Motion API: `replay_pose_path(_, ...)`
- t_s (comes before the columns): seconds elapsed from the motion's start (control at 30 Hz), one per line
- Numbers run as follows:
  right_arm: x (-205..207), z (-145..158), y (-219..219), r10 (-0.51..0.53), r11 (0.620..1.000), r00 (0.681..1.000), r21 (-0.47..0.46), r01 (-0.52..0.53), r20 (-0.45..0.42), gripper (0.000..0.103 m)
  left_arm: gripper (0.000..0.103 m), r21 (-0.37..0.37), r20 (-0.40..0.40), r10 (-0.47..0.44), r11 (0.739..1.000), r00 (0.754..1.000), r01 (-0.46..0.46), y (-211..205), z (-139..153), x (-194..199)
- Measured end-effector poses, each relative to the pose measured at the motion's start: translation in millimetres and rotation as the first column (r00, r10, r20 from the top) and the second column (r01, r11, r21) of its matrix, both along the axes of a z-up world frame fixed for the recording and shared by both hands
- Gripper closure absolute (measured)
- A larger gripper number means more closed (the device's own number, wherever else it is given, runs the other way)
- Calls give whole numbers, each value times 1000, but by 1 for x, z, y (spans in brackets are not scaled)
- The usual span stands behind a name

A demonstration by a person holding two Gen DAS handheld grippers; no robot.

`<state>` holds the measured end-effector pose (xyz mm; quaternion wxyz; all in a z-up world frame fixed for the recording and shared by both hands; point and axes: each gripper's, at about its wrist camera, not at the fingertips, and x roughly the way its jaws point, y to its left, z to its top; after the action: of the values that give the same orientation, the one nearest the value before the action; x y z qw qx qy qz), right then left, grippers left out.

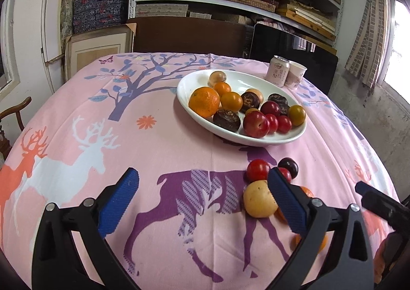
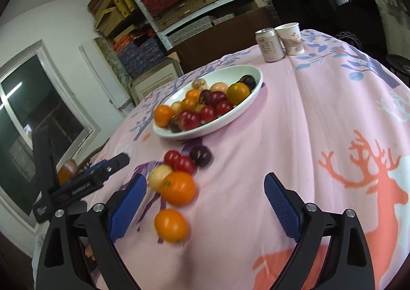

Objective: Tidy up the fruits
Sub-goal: 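Withdraw both tools from the plate toward the fruit pile, then grasp an orange with the right tool while the left tool grasps a pale yellow fruit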

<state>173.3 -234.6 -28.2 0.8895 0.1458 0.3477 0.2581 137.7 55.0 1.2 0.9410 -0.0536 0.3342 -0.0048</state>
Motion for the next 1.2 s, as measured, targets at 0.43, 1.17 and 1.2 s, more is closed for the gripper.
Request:
replay_pose_path(0.43,-26,2,48,177,965,984,-194,-175,-9,9,5,5,-11,13,1000,1000,-13,3,-2,-8)
replay_pose_path(1.17,-16,-9,41,161,975,983,-144,-172,-83,67,5,23,-51,-55,998,997,56,-11,-10,-5)
replay_pose_path(1.2,-13,-10,32,135,984,987,-104,-144,-89,67,5,37,-55,-73,996,996,75,-16,-12,-5)
